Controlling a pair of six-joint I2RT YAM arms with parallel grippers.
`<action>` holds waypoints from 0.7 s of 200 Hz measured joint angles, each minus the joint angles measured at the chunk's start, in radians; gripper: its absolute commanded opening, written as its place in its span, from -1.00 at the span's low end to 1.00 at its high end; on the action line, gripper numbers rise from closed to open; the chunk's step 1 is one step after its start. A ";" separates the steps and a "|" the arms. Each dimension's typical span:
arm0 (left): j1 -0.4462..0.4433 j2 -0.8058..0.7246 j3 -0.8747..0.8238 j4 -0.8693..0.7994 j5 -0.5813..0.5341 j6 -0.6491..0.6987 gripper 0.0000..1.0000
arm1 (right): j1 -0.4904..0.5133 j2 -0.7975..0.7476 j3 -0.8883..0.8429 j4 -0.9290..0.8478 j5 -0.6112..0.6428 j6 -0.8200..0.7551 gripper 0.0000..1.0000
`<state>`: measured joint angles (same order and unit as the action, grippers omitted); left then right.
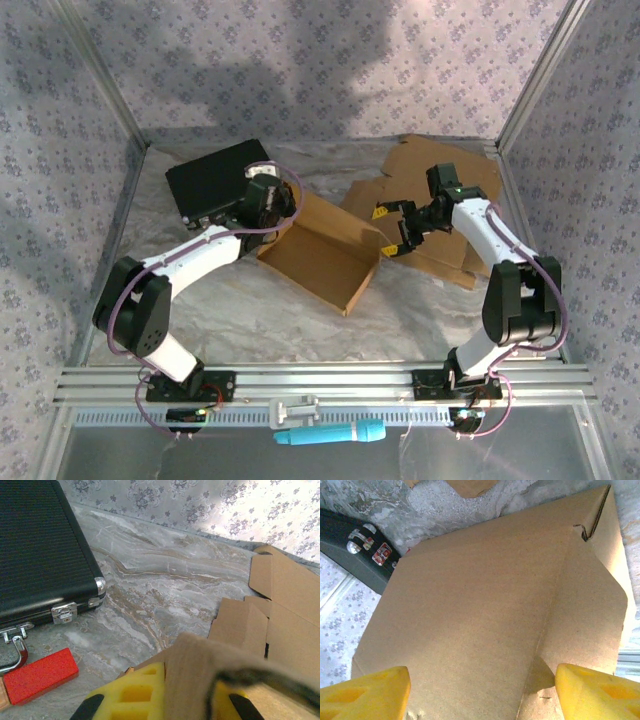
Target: Fold the paper box
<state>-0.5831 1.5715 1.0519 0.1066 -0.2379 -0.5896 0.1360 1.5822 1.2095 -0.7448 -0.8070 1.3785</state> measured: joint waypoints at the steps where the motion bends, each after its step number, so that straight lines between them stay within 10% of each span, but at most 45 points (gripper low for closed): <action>1: 0.000 0.000 -0.001 0.001 0.000 0.000 -0.92 | 0.000 0.000 0.000 0.001 0.000 0.002 0.58; 140: -0.014 -0.052 -0.092 0.058 -0.051 -0.046 -0.90 | 0.048 -0.045 -0.131 0.241 0.026 0.369 0.40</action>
<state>-0.5972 1.5192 0.9604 0.1642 -0.2893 -0.6353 0.1841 1.5372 1.0786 -0.5034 -0.7815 1.7470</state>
